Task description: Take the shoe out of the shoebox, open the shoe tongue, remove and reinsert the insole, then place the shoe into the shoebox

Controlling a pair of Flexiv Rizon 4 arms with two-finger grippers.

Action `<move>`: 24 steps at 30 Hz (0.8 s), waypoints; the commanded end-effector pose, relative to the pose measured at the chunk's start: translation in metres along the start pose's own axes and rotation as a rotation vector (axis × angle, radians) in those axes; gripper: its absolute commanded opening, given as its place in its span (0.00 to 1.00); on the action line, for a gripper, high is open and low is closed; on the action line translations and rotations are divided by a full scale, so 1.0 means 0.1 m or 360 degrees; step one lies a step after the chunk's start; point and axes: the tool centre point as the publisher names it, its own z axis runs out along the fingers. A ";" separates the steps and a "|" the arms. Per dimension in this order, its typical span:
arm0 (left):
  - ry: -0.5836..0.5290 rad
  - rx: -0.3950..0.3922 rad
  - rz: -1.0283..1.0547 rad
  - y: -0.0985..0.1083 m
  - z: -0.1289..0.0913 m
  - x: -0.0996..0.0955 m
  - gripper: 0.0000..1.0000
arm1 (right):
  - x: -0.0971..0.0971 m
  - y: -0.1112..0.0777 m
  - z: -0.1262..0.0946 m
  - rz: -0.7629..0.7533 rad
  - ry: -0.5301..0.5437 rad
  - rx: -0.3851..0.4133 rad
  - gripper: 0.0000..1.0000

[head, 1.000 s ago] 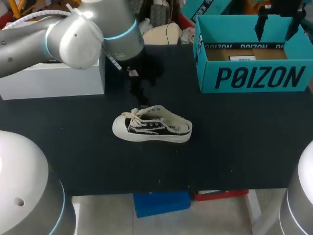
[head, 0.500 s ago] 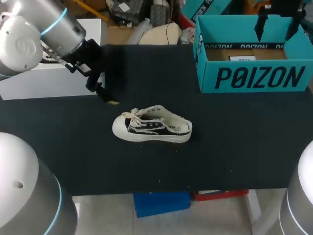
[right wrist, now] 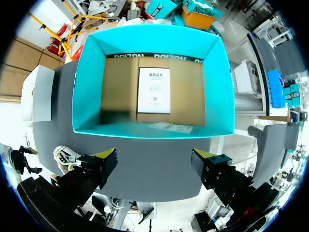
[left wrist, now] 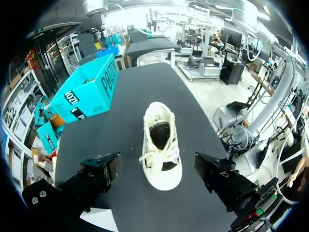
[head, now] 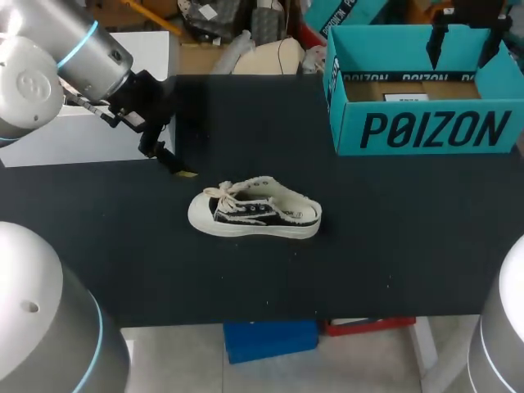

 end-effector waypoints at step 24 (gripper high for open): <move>-0.0080 0.0091 -0.0043 0.11 -0.17 0.39 1.00 | 0.00 0.00 0.00 0.0001 0.0000 0.0000 1.00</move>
